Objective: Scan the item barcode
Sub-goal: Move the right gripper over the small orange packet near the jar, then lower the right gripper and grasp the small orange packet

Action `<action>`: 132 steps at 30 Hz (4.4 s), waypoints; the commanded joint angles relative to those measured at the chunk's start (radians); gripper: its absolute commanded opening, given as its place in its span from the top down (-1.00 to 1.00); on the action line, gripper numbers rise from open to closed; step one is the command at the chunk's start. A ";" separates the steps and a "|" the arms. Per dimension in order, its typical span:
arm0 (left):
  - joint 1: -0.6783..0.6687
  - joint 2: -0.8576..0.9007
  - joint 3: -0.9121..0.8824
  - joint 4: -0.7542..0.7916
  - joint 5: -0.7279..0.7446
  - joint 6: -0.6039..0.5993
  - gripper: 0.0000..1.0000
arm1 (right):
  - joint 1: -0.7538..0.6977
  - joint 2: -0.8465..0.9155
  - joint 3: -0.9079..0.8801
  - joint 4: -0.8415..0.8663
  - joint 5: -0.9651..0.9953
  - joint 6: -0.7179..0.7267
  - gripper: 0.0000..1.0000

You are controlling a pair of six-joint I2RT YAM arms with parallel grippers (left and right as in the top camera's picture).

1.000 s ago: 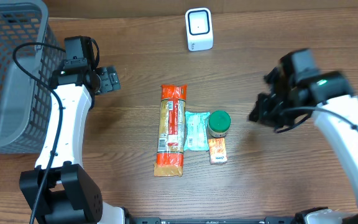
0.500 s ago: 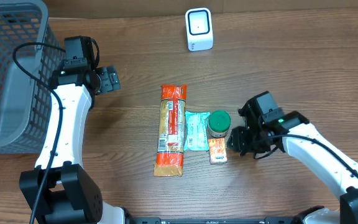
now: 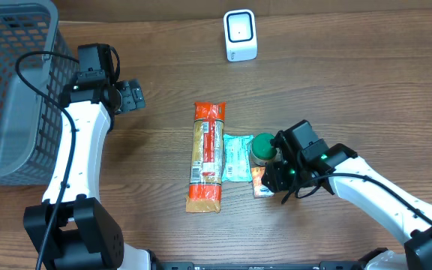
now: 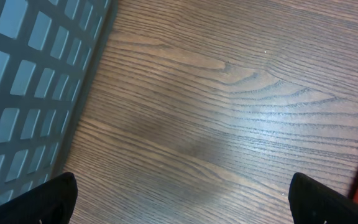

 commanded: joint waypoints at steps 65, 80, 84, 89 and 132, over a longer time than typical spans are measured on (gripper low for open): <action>-0.002 0.001 0.016 0.000 -0.006 -0.003 -0.99 | 0.119 0.102 0.213 -0.311 0.232 0.080 0.70; -0.002 0.001 0.016 0.000 -0.006 -0.003 -0.99 | 0.119 0.104 -0.021 -0.014 0.249 0.084 0.77; -0.002 0.001 0.016 0.000 -0.006 -0.003 -1.00 | 0.119 0.094 0.034 -0.023 0.239 0.083 0.82; -0.002 0.001 0.016 0.000 -0.006 -0.003 -1.00 | 0.118 0.071 0.182 -0.106 0.248 0.071 0.80; -0.002 0.001 0.016 0.000 -0.006 -0.003 -1.00 | 0.119 0.070 0.255 -0.353 0.303 0.118 0.12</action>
